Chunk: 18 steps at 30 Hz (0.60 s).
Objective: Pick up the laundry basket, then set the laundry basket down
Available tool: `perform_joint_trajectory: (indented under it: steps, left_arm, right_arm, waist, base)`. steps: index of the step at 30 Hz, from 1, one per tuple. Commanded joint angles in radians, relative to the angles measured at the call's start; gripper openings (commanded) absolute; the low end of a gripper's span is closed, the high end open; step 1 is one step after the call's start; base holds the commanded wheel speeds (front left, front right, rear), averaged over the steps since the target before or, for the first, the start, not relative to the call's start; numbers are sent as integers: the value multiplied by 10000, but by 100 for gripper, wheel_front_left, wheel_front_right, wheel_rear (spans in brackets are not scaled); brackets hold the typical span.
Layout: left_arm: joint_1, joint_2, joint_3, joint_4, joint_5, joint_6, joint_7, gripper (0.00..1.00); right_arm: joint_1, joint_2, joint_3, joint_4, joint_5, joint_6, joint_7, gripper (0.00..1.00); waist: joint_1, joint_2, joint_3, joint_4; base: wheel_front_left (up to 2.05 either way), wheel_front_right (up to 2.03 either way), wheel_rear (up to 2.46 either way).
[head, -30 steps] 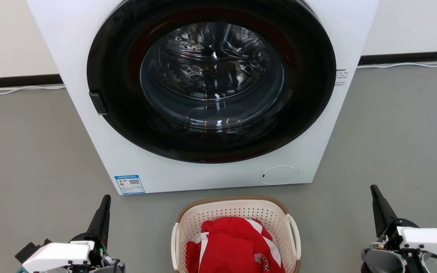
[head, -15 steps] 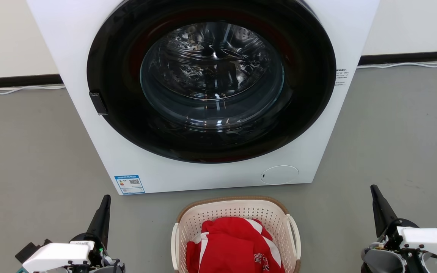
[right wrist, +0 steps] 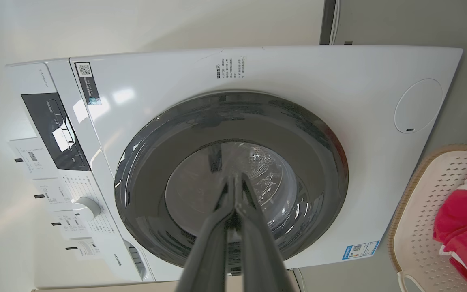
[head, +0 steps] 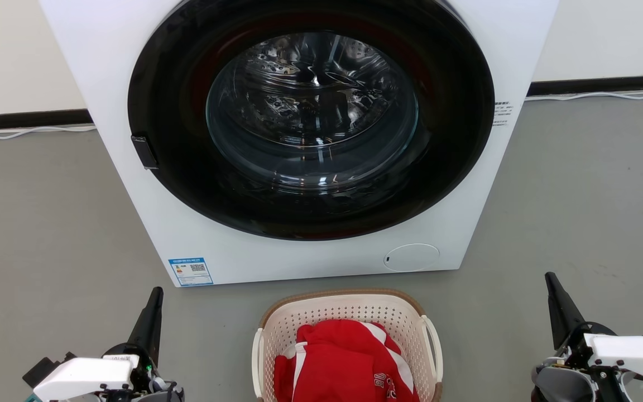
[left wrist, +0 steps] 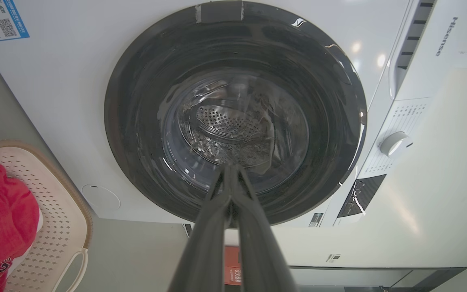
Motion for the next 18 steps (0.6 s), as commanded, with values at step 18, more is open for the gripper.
perform_joint_trajectory:
  steps: [18]
  left_arm:
    - [-551, 53, 371, -216, 37, -75, 88, 0]
  right_arm:
    - [-343, -18, 172, -252, 63, 73, 110, 0]
  waist:
    - [0, -1, 0, 0]
  base:
    - [0, 0, 0]
